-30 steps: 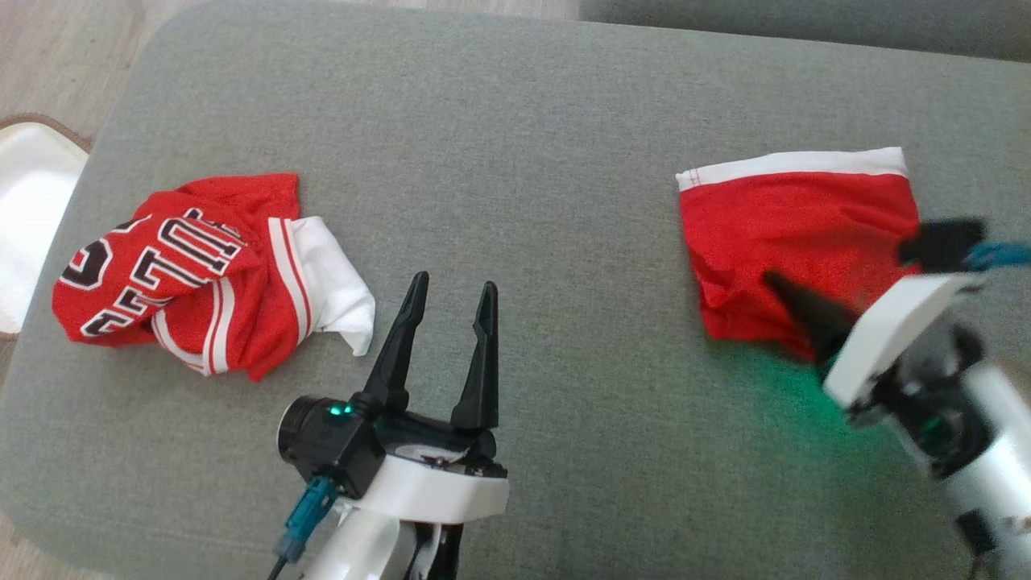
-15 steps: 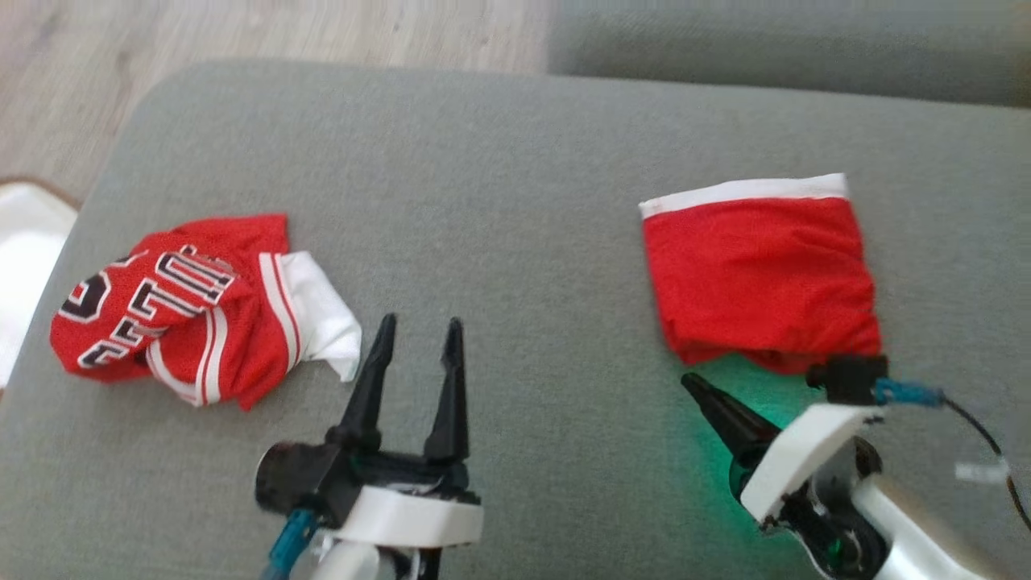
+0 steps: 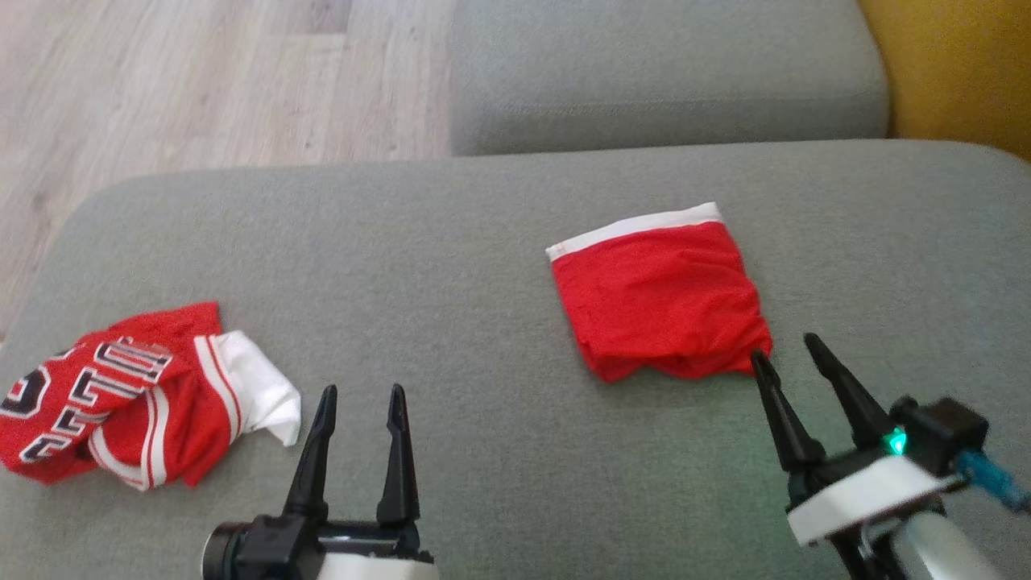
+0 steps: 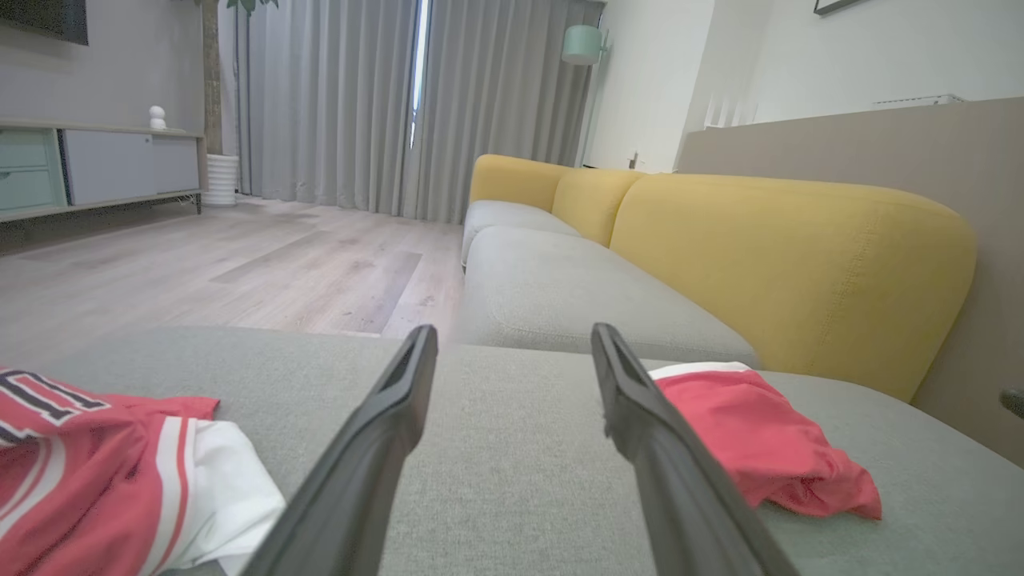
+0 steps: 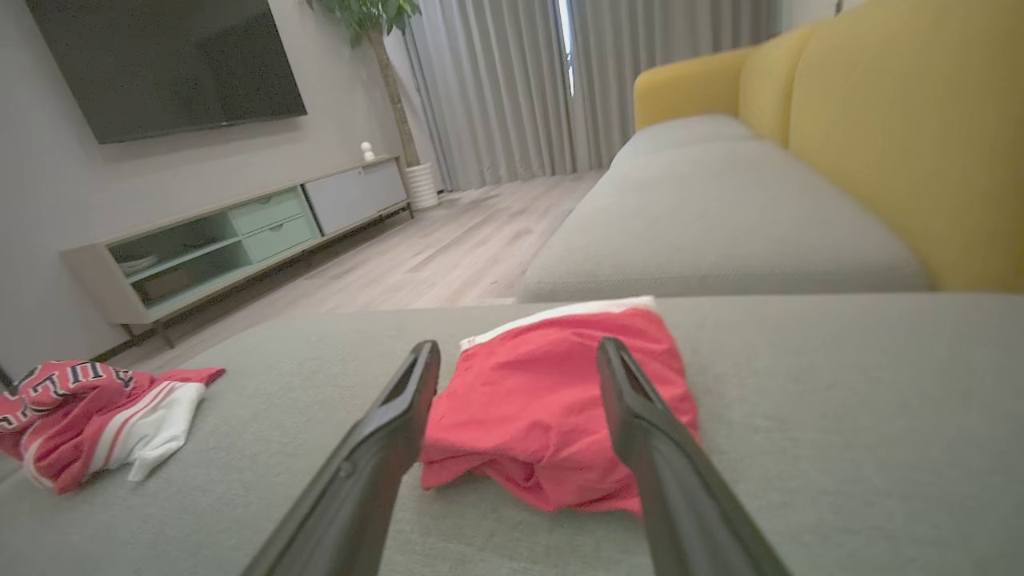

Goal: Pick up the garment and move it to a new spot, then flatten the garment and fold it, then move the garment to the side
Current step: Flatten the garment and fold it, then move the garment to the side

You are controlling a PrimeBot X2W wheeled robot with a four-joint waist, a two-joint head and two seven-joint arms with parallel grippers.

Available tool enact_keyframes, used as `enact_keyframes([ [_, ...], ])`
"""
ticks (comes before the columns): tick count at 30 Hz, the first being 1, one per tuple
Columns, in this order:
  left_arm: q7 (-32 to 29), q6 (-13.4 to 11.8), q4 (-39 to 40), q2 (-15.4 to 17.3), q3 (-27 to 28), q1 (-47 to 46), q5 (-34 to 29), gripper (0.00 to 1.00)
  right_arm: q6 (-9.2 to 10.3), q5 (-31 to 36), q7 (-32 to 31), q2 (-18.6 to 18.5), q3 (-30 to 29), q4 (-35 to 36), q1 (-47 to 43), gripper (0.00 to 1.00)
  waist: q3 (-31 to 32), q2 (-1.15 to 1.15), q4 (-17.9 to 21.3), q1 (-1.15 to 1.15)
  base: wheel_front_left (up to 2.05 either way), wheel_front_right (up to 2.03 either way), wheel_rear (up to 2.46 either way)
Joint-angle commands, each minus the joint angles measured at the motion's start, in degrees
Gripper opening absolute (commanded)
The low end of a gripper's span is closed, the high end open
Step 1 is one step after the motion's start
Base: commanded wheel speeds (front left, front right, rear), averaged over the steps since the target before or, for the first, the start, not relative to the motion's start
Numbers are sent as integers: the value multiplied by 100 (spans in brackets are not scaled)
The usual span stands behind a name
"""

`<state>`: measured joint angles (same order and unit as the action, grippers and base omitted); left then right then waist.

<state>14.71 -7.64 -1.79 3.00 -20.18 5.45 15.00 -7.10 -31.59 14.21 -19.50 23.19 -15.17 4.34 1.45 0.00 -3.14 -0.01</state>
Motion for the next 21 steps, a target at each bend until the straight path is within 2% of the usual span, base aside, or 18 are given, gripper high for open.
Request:
enact_keyframes([
  [1, 29, -48, 279, -13, 230, -62, -92, 100, -39, 633, 76, 101, -297, 329, -212, 100, 125, 0, 109, 1, 0, 0, 0],
  [4, 29, -51, 289, -13, 272, 60, -163, 100, -39, 1504, 77, 442, -973, 576, -592, 100, 179, 0, 126, 1, 0, 0, 0],
  [8, 29, -72, 294, -13, 347, 130, -225, 100, -39, 2177, 78, 987, -1692, 906, -1035, 100, 230, 0, 134, 1, 0, 0, 0],
  [13, 29, -60, 249, -13, 415, 190, -345, 100, -39, 2506, 78, 1247, -1819, 1023, -1314, 100, 274, 0, 187, 1, 0, 0, 0],
  [21, 29, 7, 150, -13, 463, 235, -441, 100, -39, 2613, 78, 1349, -1838, 1025, -1375, 100, 341, 0, 208, 1, 0, 0, 0],
])
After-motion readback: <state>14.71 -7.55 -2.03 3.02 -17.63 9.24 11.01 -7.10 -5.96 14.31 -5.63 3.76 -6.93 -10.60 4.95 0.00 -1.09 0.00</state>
